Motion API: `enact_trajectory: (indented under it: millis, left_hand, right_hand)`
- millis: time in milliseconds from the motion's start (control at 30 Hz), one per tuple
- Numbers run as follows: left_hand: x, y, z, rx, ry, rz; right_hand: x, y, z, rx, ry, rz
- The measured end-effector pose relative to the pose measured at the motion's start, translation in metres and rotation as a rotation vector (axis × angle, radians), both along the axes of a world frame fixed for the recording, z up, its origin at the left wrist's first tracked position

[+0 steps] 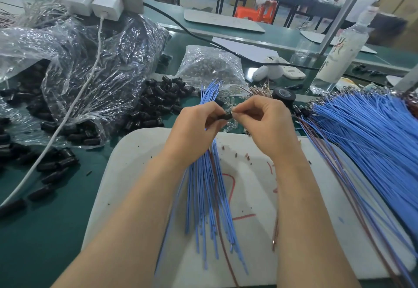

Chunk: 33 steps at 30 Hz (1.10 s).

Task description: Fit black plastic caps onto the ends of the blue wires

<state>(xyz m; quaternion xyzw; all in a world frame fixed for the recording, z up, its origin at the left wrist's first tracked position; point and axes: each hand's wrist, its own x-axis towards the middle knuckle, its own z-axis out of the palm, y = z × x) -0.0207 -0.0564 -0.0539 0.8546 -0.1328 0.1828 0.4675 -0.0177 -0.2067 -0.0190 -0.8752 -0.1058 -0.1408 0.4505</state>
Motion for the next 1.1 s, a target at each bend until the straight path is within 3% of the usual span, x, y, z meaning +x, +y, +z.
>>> enact_trajectory:
  millis: [333,533,767,867,1000,1100]
  left_hand:
    - [-0.003,-0.001,0.003,-0.053,0.04,-0.041]
    - [-0.002,-0.001,0.005,-0.103,0.052,-0.013]
    - [-0.002,0.0,0.007,-0.077,0.054,0.03]
    - [-0.006,-0.002,0.027,-0.234,0.048,0.066]
    - [-0.006,-0.013,0.084,-0.526,-0.008,0.076]
    - [0.005,-0.034,0.131,-0.861,-0.005,0.004]
  right_hand:
    - [0.003,-0.003,-0.007,0.151,0.078,0.095]
    - [0.007,0.004,-0.013,0.599,0.262,0.071]
    - [0.006,0.014,-0.013,0.632,0.303,0.056]
    - [0.001,0.024,-0.003,0.822,0.388,0.16]
    - [-0.02,0.024,0.019,0.859,0.576,0.397]
    - [-0.044,-0.003,0.033,0.911,0.51,0.468]
